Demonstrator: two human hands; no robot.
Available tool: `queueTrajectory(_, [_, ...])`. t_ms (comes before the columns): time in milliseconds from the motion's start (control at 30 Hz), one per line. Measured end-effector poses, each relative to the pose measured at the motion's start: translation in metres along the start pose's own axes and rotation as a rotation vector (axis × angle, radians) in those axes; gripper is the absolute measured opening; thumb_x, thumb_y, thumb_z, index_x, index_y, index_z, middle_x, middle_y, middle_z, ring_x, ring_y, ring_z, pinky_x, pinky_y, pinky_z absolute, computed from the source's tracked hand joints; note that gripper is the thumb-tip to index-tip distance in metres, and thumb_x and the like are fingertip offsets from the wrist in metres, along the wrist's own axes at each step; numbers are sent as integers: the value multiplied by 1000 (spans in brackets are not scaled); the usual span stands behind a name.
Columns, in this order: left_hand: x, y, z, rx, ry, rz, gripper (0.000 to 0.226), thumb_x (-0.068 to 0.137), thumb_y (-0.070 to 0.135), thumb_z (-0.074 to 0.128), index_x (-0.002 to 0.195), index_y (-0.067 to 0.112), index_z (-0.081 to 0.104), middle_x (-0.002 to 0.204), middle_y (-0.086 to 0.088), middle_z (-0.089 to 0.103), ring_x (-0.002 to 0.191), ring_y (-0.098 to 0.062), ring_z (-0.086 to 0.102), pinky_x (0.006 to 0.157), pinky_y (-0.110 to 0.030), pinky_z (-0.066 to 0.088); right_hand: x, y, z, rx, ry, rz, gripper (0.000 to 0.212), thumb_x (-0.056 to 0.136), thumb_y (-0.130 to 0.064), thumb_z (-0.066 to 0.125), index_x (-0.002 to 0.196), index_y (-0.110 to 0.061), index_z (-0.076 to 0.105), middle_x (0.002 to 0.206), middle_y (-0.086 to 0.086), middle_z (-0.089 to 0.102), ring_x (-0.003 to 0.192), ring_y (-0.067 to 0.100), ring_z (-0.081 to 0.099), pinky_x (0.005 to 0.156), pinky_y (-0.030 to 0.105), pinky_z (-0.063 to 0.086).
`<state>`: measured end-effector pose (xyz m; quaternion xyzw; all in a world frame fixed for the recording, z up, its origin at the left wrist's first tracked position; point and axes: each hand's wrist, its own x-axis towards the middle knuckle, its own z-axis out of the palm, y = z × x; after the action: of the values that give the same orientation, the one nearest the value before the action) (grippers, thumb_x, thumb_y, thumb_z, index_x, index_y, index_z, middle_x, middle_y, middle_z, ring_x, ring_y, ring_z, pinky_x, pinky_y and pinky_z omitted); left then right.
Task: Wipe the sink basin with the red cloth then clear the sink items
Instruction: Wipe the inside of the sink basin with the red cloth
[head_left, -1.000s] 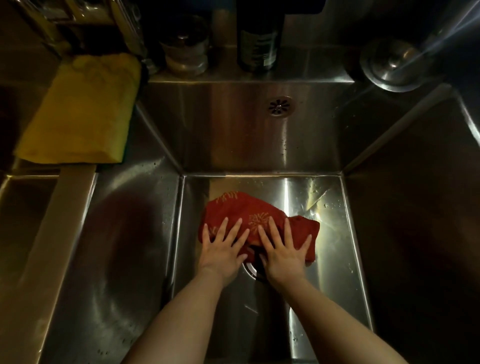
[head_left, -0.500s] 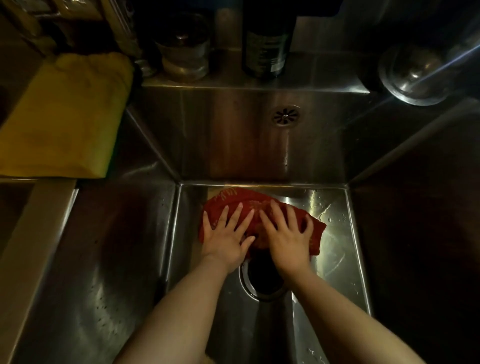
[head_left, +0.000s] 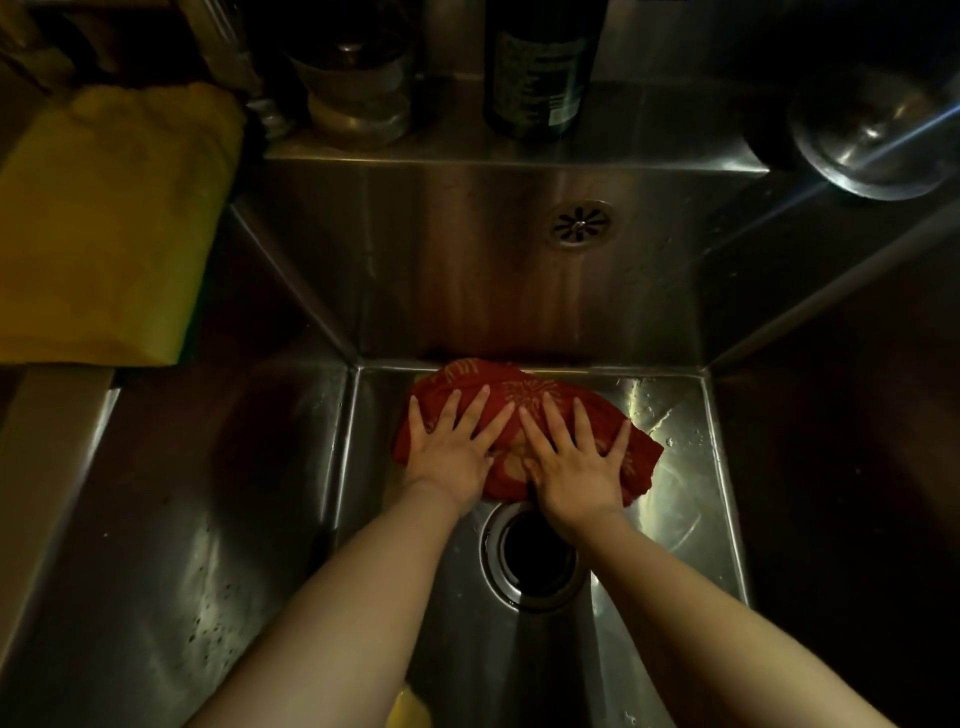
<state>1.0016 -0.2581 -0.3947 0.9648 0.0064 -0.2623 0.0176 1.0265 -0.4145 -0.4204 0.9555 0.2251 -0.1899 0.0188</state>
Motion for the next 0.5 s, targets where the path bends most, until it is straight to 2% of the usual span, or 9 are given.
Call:
queueTrajectory(100, [0, 0, 1, 1, -10, 0, 60, 101, 39, 24, 143, 44, -19, 156, 7, -22, 144, -25, -15, 105, -65, -14, 1, 0, 2, 31, -10, 13, 60, 98, -43, 24, 144, -42, -15, 158, -7, -10, 144, 28, -13, 103, 70, -3])
queueTrajectory(233, [-6, 4, 5, -55, -40, -5, 59, 101, 37, 24, 144, 43, -17, 156, 9, -22, 144, -24, -18, 108, -63, -8, -2, 2, 3, 26, -7, 10, 67, 96, -39, 36, 145, -42, -10, 159, -5, -3, 144, 29, -3, 100, 64, 17])
queueTrajectory(333, [-14, 4, 6, -92, -37, 17, 57, 100, 41, 23, 145, 43, -14, 156, 10, -20, 144, -21, -17, 109, -61, -9, -5, 3, 0, 27, -2, 10, 75, 91, -30, 47, 146, -41, -3, 158, -3, 4, 144, 29, 2, 99, 63, 20])
queueTrajectory(500, [-32, 6, 5, -39, -66, 62, 59, 101, 38, 26, 146, 42, -13, 157, 9, -19, 145, -20, -14, 109, -60, -9, -17, 9, -4, 33, -5, 8, 74, 88, -26, 53, 146, -39, 7, 156, -4, 12, 144, 29, 6, 100, 64, 20])
